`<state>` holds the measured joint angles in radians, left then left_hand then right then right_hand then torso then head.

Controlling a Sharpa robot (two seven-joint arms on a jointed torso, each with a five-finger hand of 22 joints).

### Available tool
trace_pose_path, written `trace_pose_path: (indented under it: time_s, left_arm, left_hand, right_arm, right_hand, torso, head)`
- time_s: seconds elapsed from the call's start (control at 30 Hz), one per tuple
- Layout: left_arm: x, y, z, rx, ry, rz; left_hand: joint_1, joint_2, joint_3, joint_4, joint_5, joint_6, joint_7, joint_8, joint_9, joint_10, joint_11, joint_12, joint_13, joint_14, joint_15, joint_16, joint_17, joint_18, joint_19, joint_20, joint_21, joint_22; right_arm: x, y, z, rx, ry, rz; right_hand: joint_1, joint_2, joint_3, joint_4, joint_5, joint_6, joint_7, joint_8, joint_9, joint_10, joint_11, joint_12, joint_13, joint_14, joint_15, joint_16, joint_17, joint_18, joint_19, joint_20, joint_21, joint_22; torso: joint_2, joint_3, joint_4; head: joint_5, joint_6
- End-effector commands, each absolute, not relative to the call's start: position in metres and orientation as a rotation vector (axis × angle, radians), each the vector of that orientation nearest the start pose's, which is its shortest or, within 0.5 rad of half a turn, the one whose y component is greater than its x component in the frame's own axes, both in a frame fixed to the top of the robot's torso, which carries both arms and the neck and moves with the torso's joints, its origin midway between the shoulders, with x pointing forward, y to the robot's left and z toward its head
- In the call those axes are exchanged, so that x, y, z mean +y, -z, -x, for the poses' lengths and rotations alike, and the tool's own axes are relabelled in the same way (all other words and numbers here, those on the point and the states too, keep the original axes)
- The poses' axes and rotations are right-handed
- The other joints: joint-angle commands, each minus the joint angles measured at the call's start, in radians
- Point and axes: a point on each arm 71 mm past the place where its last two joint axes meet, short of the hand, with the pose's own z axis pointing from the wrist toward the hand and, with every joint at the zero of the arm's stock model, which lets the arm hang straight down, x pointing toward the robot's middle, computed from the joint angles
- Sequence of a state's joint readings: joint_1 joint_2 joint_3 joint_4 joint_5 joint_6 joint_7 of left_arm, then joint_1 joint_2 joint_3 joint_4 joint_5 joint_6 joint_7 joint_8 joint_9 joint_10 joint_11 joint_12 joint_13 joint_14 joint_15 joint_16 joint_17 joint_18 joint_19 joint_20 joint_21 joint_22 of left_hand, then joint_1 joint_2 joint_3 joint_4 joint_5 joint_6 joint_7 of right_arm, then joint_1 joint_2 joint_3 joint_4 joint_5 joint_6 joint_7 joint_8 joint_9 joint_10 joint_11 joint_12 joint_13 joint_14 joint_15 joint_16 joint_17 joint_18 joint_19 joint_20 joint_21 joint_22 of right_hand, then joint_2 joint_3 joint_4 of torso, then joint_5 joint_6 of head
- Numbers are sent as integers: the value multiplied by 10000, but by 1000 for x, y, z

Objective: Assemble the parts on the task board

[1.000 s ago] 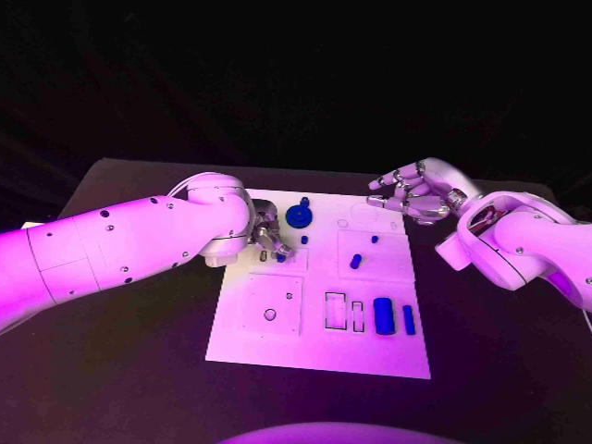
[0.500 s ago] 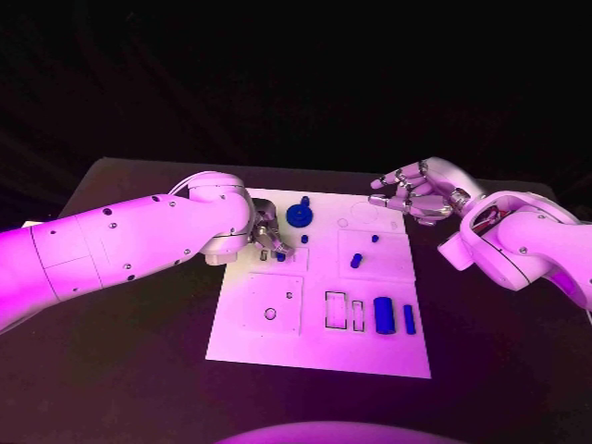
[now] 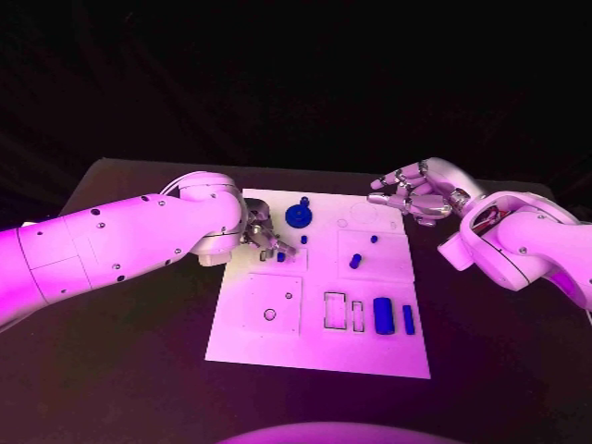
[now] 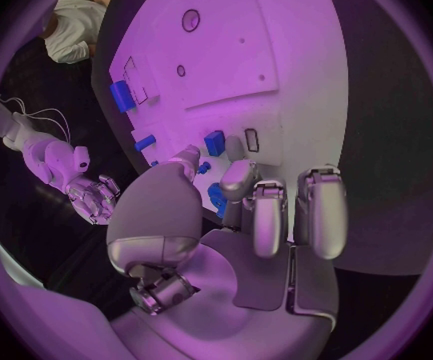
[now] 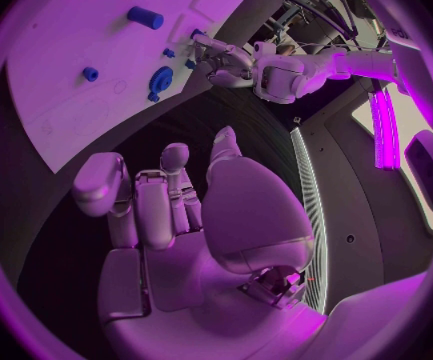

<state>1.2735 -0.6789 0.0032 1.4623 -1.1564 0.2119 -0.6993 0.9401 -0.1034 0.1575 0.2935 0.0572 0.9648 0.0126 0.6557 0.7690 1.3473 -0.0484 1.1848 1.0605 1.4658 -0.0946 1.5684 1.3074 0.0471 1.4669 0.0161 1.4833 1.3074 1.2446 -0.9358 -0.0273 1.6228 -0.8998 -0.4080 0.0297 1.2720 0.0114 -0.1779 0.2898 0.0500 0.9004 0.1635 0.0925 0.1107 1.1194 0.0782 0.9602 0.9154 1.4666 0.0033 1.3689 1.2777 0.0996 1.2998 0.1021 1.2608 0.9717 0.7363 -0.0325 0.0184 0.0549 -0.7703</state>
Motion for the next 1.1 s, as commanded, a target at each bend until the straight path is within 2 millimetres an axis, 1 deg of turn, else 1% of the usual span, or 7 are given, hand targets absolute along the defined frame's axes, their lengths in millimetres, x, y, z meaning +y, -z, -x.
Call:
trace_pose_path:
  time_s: [0.03,0.23,0.43,0.63,0.73,0.8,1.1]
  left_arm:
    - [160,179,-503,22751,2824,1223]
    - [163,165,-506,22428,3236,1665]
    - [172,135,-514,22111,3684,1835]
    - [189,106,-535,21992,3046,1726]
    - [193,103,-546,21865,2649,1780]
    - [195,105,-554,21835,2410,1890]
    - [198,119,-574,21995,1610,1906]
  left_hand:
    - [-244,21,-364,-3,-90,0,35,-79,20,-23,5,20,26,1050,-78,24,2634,-161,370,-48,17,1413]
    - [-212,137,-764,-15,-96,-156,80,-169,16,-97,25,-20,-15,1050,-59,24,2634,-126,293,-55,-90,1274]
    - [645,187,-1135,-40,-67,-701,334,-600,-192,-461,245,-278,-299,1050,114,24,2634,-33,73,83,-396,889]
    - [1415,344,-1537,-45,-41,-1043,567,-1089,-585,-761,461,-534,-615,1050,292,24,2634,37,-83,267,-640,615]
    - [1803,415,-1687,-32,15,-1149,680,-1346,-862,-925,548,-710,-834,1050,383,24,2634,64,-140,351,-736,516]
    - [1929,496,-1833,-25,23,-1174,740,-1513,-1080,-976,602,-760,-907,1050,433,24,2634,75,-161,406,-780,477]
    - [2099,631,-1947,-38,38,-1153,771,-1646,-1297,-987,632,-756,-920,1050,464,24,2634,88,-181,445,-824,440]
  right_arm:
    - [-220,149,-477,16171,-9915,-3299]
    - [-221,149,-478,16186,-9880,-3326]
    - [-220,149,-479,16145,-9893,-3343]
    - [-220,149,-479,16086,-9889,-3379]
    - [-221,148,-479,15999,-9880,-3403]
    - [-220,148,-479,15955,-9889,-3406]
    - [-219,148,-479,15905,-9928,-3425]
  right_hand:
    - [-84,19,-64,-3,-26,-23,29,52,-2,-35,20,37,-7,272,-35,-46,-16,146,-34,3,-38,-14]
    - [-85,13,-79,-7,-25,-23,28,52,-2,-46,20,26,-22,270,-35,-52,-22,147,-36,2,-43,-22]
    - [-19,77,-84,-36,-9,-34,34,50,-4,-99,25,-13,-75,249,-30,-99,-82,162,-78,6,-100,-116]
    - [63,135,-88,-63,5,-38,39,53,-4,-118,30,-10,-86,248,-24,-99,-77,166,-87,12,-120,-139]
    - [191,208,-81,-102,54,-42,41,60,-2,-135,33,-1,-101,248,-20,-106,-82,167,-86,19,-132,-148]
    - [350,283,-85,-149,200,-48,42,69,0,-148,32,17,-117,256,-18,-101,-72,168,-77,23,-140,-150]
    - [444,360,-132,-148,410,-48,39,84,4,-137,28,61,-116,266,-20,-95,-60,167,-61,23,-144,-147]
  torso:
    - [-2,-5,6]
    - [2,-1,-12]
    - [18,-7,-9]
    - [-17,40,39]
    - [-19,35,75]
    - [-11,37,48]
    - [10,40,40]
  head:
    - [-14,7]
    - [-20,44]
    - [-41,114]
    - [-6,127]
    - [-61,195]
    - [-1,210]
    - [28,280]
